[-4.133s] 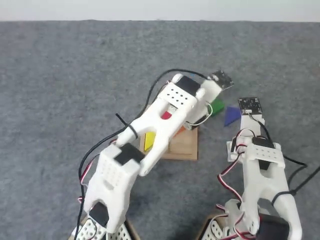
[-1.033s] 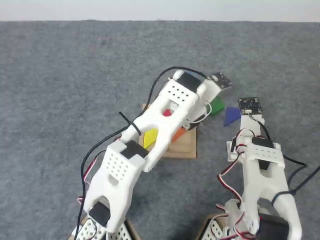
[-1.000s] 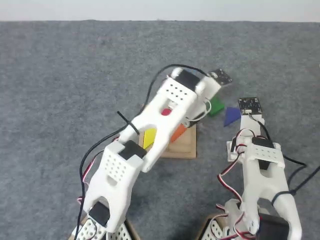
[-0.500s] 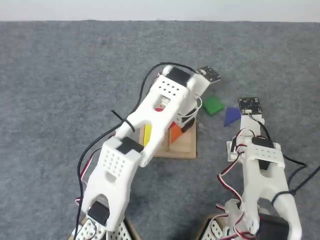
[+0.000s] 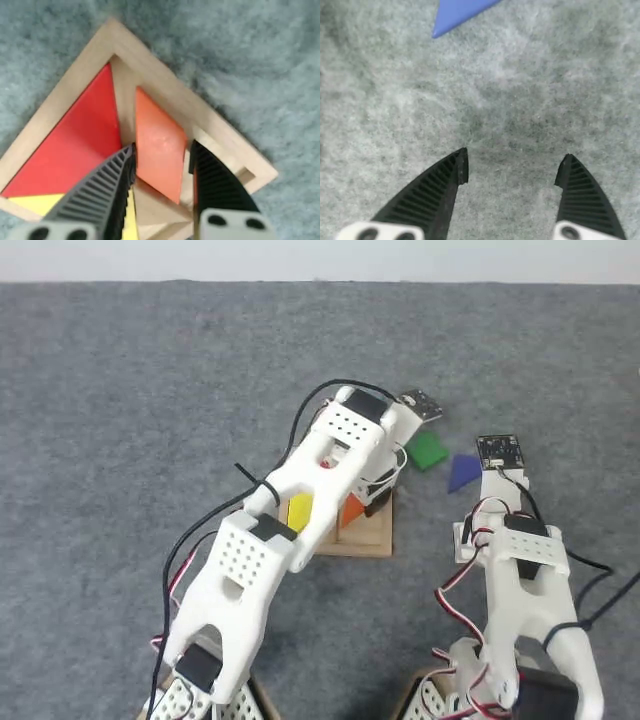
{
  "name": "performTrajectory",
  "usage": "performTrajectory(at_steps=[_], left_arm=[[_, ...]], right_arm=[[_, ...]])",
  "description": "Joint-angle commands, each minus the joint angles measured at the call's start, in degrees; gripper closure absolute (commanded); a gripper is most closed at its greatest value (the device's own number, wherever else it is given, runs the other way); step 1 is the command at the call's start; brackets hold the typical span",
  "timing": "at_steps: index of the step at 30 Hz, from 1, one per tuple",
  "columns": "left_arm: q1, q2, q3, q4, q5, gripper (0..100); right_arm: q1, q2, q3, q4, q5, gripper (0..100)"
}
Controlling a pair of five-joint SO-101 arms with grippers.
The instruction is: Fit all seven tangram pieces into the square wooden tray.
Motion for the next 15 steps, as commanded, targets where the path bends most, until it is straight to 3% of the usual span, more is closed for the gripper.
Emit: performTrajectory(at_steps=[1, 7, 11, 15], left_arm=[[3.4, 2.2, 0.7, 0.9, 2.2, 88], [4.7, 2.6, 0.5, 0.9, 3.2, 99], [4.3, 2.5, -1.4, 1.1, 3.2, 99], [4.3, 2.5, -9.9, 6.8, 3.9, 99]], right_arm=[[-0.4, -1.8, -0.4, -0.8, 0.5, 70.7], [-0.4, -1.8, -0.4, -0.8, 0.5, 70.7], [-0.4, -1.8, -0.4, -0.8, 0.5, 70.7], [-0.4, -1.8, -0.4, -0.8, 0.5, 70.7]])
